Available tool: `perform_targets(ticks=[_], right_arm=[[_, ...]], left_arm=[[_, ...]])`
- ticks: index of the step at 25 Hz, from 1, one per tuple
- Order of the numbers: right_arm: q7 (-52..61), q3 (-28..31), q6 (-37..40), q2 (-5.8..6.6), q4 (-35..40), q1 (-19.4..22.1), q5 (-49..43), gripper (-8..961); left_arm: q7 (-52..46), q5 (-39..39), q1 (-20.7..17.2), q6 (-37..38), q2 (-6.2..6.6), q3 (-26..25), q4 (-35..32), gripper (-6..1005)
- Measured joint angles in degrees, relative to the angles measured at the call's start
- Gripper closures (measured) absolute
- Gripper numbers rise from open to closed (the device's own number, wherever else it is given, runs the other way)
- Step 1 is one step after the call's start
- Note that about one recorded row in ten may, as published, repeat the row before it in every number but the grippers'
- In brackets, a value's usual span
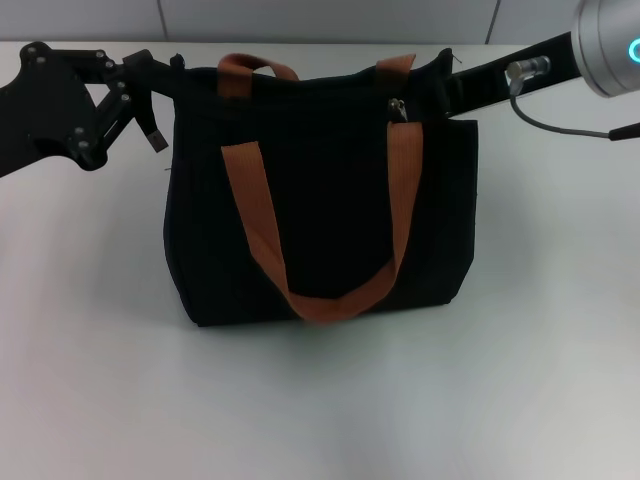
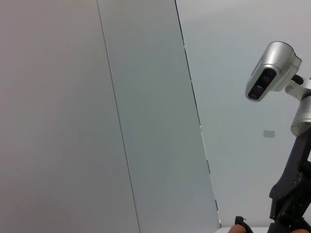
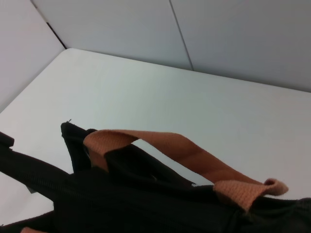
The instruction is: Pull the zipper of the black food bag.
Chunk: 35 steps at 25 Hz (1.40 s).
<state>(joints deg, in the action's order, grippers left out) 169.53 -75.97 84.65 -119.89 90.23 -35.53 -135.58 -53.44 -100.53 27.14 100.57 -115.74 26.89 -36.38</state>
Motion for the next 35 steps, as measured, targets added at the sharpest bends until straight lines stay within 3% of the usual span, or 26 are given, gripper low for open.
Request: perform_targets(ticks=[12, 19, 21, 23, 27, 30, 31, 32, 34, 35], right_arm=[[-2.25, 2.86, -0.04, 0.02, 0.36, 1.39, 3.14, 950], [-18.17, 9.36, -3.18, 0.12, -3.27, 7.12, 20.94, 879], [-29.86, 12.49, -3.11, 0.35, -8.24, 10.12, 32.28, 850], [-33.86, 13.16, -2.79, 0.45, -10.40, 10.84, 36.00, 821], [-55.12, 16.92, 4.37, 0.69, -22.61, 12.80, 49.86, 732], [-72.15, 22.54, 15.00, 0.81, -34.30, 12.30, 53.39, 593], [-81.73, 25.11, 21.03, 1.38, -41.05, 11.92, 53.33, 547], [-81.73, 25.11, 21.03, 1.38, -41.05, 11.92, 53.33, 502], [-93.17, 25.53, 25.39, 2.91, -49.28, 12.16, 51.75, 411], [-93.17, 25.53, 25.39, 2.91, -49.28, 12.16, 51.75, 365]], left_arm=[[0.00, 0.35, -0.08, 0.06, -0.01, -0.01, -0.01, 953], [0.00, 0.49, -0.07, 0.16, -0.29, 0.22, -0.01, 953], [0.00, 0.50, -0.08, 0.30, -0.46, 0.24, 0.18, 953], [0.00, 0.50, -0.11, 0.43, -0.50, 0.25, 0.38, 953], [0.00, 0.51, -0.64, 0.49, -0.60, 0.19, 0.64, 952], [0.00, 0.85, -1.10, 0.64, -0.74, 0.02, 0.70, 952], [0.00, 1.00, -1.23, 0.70, -0.77, 0.02, 0.70, 952], [0.00, 1.14, -1.46, 0.88, -0.79, 0.01, 0.70, 952], [-0.02, 1.20, -1.58, 1.04, -0.80, 0.04, 0.70, 952], [-0.04, 1.22, -1.65, 1.15, -0.80, 0.13, 0.70, 952]])
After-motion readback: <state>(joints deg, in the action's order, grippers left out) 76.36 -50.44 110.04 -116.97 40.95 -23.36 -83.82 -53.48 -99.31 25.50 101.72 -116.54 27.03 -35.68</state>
